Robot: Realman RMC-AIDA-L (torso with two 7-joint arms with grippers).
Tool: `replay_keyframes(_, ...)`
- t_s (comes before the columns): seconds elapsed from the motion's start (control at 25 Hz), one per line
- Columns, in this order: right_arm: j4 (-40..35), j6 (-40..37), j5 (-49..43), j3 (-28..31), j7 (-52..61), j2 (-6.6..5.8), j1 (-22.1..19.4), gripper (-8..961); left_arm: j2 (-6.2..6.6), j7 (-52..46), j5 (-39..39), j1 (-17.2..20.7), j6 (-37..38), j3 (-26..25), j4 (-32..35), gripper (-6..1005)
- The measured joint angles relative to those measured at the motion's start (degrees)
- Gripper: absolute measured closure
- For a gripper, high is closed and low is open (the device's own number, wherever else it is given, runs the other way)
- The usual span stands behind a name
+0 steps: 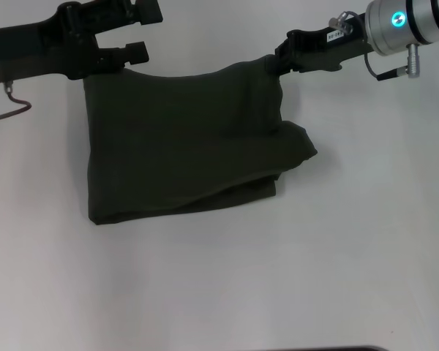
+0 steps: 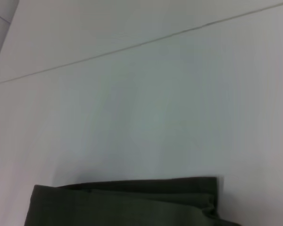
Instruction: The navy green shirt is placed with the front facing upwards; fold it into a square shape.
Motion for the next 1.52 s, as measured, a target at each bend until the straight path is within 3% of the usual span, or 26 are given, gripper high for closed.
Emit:
replay_keyframes(0.32,0.0,0.2,0.0,0.0,0.5,-0.14,-0.3,903,0.10,0.1,0.2,0.0,-1.2,0.2,0.1,49)
replay_keyframes(0.76,-0.2,-0.2,1.4,0.4,0.1,0.14,-0.4,920,0.20,0.6,0.0,0.5,-1.3,0.0,0.7,50)
replay_keyframes(1.08,-0.6,-1.9,1.7,1.3,-2.4,-0.03,-1.2,769,0.35,0.6,-0.1,0.5,-1.3,0.0,0.7,49)
replay_keyframes(1.52,-4.4,-7.3,1.3,3.8,-1.1,-3.29,-4.4,275,0.28,0.4,-0.1,0.0,-2.9,0.1,0.8,49)
